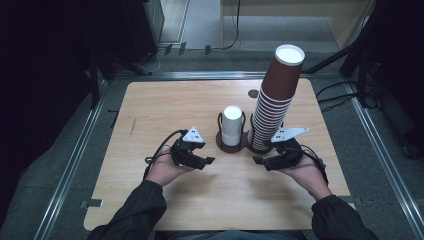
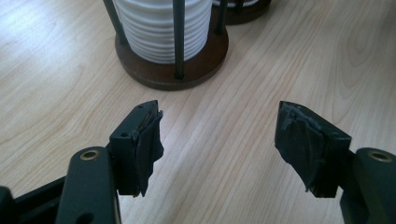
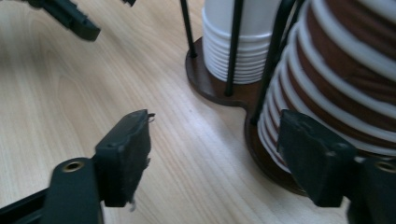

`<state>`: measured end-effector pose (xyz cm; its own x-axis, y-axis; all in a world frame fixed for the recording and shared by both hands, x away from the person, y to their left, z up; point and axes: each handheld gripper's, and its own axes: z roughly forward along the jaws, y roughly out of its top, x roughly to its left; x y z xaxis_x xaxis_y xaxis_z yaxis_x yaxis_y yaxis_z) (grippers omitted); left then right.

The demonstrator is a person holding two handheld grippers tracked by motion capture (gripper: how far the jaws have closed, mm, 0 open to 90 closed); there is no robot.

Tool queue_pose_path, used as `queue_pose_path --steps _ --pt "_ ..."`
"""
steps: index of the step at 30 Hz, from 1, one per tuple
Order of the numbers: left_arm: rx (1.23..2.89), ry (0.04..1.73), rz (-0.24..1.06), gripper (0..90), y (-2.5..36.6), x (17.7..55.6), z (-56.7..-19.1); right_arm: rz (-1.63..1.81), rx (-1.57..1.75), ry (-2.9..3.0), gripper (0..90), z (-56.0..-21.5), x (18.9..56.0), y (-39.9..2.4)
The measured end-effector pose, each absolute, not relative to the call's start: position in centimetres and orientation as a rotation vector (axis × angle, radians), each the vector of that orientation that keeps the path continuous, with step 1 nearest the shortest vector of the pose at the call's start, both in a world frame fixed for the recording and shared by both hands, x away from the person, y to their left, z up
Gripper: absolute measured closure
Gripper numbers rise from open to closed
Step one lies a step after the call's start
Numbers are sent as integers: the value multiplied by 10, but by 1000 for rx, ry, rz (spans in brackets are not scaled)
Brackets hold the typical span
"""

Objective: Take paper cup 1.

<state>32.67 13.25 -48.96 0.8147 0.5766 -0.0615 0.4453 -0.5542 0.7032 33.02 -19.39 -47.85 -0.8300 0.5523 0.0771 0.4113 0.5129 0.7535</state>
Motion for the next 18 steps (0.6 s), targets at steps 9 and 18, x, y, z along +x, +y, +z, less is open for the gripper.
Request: queue_pose_path --steps 9,18 --pt "2240 784 206 385 133 328 -488 1157 747 2629 440 -481 326 -186" --pt "2225 773 155 433 133 334 -489 1225 822 2632 577 -481 324 -183"
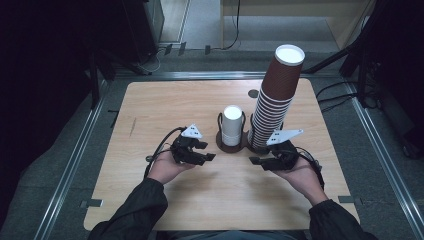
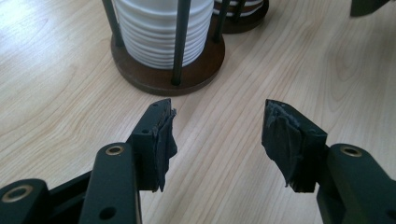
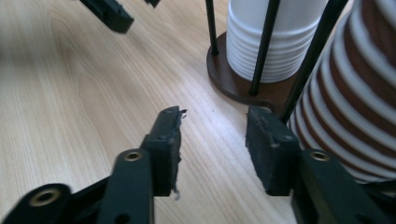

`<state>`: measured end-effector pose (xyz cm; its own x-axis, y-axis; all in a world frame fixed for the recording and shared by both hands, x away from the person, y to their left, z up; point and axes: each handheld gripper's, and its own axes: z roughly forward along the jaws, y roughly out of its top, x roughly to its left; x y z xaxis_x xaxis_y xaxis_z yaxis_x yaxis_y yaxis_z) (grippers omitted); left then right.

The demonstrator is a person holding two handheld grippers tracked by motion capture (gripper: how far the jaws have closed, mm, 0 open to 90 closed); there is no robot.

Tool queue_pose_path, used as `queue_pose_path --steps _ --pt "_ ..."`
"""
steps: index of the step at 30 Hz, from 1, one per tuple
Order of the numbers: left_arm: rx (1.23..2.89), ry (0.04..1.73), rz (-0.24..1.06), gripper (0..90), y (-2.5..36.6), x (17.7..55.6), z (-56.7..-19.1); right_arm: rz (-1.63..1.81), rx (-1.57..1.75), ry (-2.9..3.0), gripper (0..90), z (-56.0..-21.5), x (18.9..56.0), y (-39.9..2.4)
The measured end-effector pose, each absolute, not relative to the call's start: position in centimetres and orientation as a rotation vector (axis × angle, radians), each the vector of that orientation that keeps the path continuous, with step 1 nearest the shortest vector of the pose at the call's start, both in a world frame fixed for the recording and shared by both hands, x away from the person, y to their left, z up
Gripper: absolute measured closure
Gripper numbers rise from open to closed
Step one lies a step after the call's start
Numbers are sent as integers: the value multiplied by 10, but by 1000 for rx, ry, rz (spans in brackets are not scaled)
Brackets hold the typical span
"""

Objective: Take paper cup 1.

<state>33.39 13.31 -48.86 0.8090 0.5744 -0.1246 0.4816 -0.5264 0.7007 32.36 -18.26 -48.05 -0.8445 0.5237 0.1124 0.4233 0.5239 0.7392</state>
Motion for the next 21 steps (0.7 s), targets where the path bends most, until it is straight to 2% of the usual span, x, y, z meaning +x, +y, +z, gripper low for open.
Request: queue_pose_path --steps 6,10,17,18,21 --pt "2222 772 155 456 136 334 -488 1159 852 2646 605 -488 322 -183" --pt "2193 796 138 512 140 336 -487 1192 897 2636 609 -487 324 -184" --pt "2206 775 182 487 143 339 -478 1197 875 2615 622 -489 322 -180" --pt "2192 780 178 486 143 340 -476 1217 877 2595 667 -487 321 -179" --pt "2162 789 168 477 146 342 -473 1237 898 2576 711 -486 321 -178"
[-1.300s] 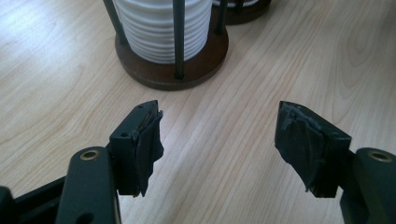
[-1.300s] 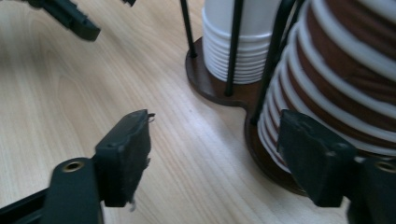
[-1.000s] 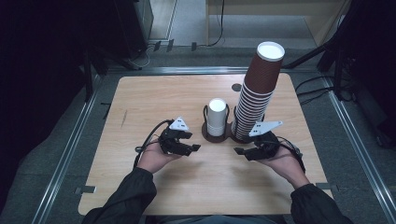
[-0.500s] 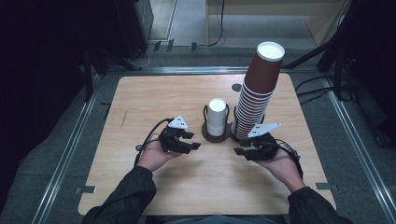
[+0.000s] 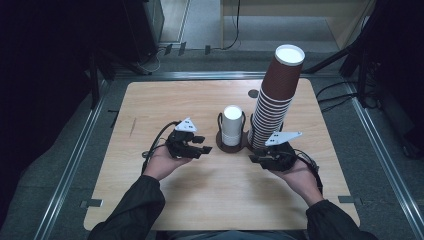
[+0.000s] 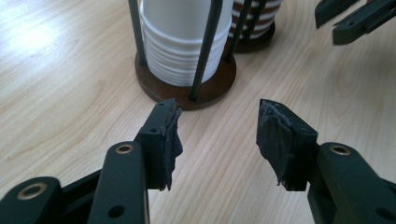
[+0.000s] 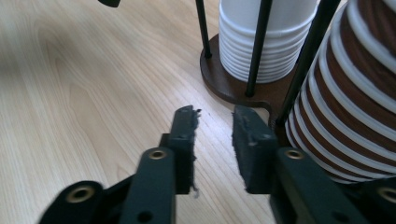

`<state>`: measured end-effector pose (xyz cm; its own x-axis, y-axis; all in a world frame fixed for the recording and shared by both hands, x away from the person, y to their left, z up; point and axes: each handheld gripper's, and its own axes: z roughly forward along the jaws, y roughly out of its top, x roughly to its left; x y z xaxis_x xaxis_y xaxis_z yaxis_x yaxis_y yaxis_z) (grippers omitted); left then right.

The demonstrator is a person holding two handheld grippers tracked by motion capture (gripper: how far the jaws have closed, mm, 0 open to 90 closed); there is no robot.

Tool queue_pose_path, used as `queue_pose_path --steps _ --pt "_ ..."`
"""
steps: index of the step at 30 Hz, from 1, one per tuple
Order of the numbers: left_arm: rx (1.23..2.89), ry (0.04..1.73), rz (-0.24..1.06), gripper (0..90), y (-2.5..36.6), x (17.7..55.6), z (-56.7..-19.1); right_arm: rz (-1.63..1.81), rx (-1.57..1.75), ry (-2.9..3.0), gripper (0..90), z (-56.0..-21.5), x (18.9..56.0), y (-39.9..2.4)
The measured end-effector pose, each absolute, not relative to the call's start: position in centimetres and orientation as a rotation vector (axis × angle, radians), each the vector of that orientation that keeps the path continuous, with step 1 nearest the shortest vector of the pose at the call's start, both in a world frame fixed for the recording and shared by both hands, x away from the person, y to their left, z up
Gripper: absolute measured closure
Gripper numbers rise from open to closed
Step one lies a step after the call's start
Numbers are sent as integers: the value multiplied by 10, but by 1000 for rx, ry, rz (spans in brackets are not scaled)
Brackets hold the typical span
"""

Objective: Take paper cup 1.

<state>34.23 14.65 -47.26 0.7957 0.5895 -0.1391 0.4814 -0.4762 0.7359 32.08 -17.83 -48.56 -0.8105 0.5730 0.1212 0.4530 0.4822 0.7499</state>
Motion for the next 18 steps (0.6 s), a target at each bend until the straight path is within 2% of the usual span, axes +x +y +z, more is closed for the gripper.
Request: queue_pose_path --steps 4,9,13,18 --pt "2152 800 137 405 150 349 -466 1224 976 2628 721 -487 321 -175" --pt "2162 789 123 346 151 356 -459 1173 995 2627 801 -489 324 -172" --pt "2178 781 137 279 148 360 -455 1197 990 2604 795 -485 327 -169" --pt "2189 779 110 267 145 367 -453 1200 967 2596 795 -485 329 -168"
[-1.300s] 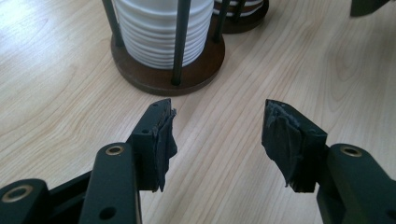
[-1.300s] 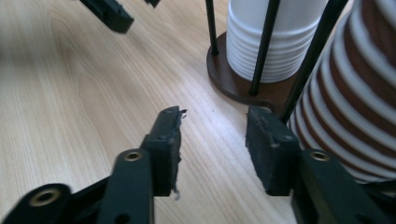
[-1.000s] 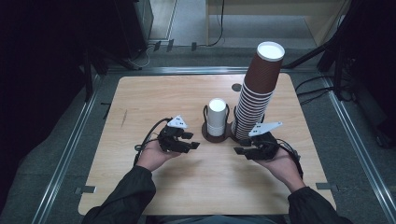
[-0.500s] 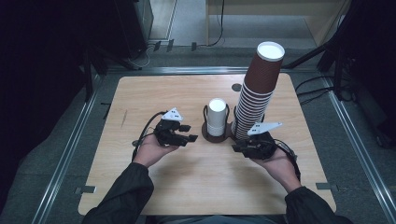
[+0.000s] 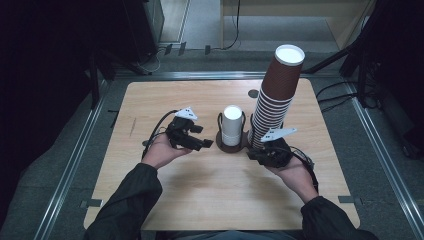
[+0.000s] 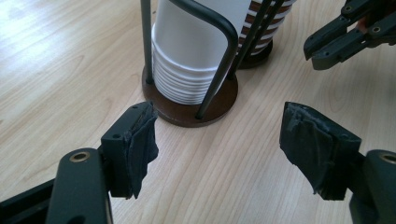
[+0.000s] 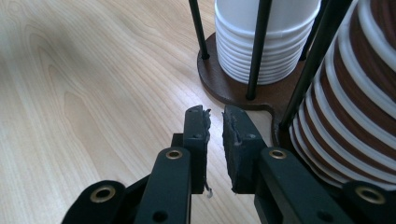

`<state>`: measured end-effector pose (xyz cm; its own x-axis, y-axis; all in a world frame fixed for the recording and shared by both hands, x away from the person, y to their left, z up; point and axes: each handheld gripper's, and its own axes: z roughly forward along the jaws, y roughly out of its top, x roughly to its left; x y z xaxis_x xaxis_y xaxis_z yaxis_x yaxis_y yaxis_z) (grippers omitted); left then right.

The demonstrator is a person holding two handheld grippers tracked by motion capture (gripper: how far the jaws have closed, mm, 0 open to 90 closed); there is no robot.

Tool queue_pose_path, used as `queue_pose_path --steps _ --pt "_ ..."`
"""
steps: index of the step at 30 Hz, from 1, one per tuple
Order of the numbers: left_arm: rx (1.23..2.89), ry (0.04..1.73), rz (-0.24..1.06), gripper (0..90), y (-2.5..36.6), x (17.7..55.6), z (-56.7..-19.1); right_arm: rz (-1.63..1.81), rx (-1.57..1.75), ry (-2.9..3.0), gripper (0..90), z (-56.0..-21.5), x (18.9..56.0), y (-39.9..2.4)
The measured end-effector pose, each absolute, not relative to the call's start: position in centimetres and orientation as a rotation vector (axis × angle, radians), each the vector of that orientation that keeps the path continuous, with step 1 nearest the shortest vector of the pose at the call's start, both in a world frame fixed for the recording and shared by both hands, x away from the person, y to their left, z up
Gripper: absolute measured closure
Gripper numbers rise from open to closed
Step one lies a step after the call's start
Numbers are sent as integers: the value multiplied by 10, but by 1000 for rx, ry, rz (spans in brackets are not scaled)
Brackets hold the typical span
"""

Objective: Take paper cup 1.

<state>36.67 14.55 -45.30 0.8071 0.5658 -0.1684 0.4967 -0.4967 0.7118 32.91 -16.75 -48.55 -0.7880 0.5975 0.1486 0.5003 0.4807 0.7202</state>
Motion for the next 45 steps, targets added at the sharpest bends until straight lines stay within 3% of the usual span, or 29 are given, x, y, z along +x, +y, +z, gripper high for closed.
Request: queue_pose_path --steps 16,22,45 --pt "2198 744 73 190 132 389 -434 1163 1002 2543 895 -481 332 -152" --pt "2208 714 77 151 126 398 -424 1157 1017 2521 898 -483 333 -146" --pt "2288 606 79 155 87 426 -409 1166 1128 2380 898 -497 345 -107"
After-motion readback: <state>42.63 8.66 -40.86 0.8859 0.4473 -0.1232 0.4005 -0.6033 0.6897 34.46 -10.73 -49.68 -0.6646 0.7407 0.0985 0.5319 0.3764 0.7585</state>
